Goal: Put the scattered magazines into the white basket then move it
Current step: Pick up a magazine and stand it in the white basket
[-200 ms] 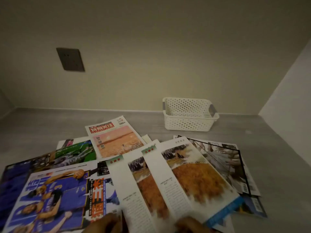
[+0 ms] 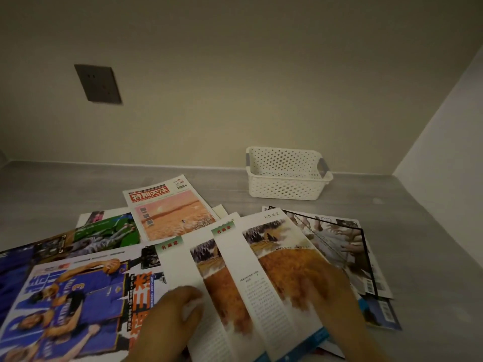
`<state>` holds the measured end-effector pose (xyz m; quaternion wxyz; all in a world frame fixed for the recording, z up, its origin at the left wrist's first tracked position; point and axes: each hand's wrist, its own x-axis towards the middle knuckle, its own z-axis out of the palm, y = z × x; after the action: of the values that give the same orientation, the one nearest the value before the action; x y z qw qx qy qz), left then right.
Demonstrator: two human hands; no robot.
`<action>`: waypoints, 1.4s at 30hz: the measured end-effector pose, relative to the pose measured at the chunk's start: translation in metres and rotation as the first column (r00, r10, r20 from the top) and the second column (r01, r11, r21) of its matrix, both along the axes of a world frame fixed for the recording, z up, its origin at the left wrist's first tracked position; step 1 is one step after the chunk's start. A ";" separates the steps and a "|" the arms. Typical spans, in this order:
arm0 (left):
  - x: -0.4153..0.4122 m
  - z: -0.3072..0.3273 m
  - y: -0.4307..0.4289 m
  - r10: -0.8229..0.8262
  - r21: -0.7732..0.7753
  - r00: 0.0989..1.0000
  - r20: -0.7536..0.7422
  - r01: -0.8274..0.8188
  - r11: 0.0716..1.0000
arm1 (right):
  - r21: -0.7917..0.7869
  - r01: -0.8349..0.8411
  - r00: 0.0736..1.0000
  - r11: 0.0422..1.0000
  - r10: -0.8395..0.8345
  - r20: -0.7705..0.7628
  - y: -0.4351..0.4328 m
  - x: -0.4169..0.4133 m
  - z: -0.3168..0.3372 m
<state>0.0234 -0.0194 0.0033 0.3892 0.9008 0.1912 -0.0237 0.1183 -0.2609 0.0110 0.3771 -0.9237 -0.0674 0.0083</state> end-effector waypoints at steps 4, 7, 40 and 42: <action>0.035 -0.011 -0.018 -0.174 0.196 0.985 -0.011 0.173 0.965 | -0.285 -0.005 0.994 0.958 -0.027 -0.106 -0.008 0.044 -0.009; 0.054 -0.019 -0.034 -0.198 0.212 0.978 -0.067 0.208 0.955 | -0.363 -0.042 0.987 0.931 -0.016 -0.157 -0.007 0.053 -0.025; 0.152 0.068 -0.026 0.223 -0.603 0.963 0.153 -0.088 0.793 | 0.361 0.013 0.968 0.933 0.079 -0.239 -0.030 0.141 0.096; 0.176 0.090 -0.019 0.204 -0.562 0.944 0.259 -0.025 0.827 | 0.355 -0.038 0.989 0.934 0.085 -0.117 -0.025 0.156 0.119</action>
<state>0.1990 -0.0381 0.0936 0.6575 0.7296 0.1674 0.0863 0.2746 -0.2862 0.1302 0.5393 -0.8362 -0.0720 0.0686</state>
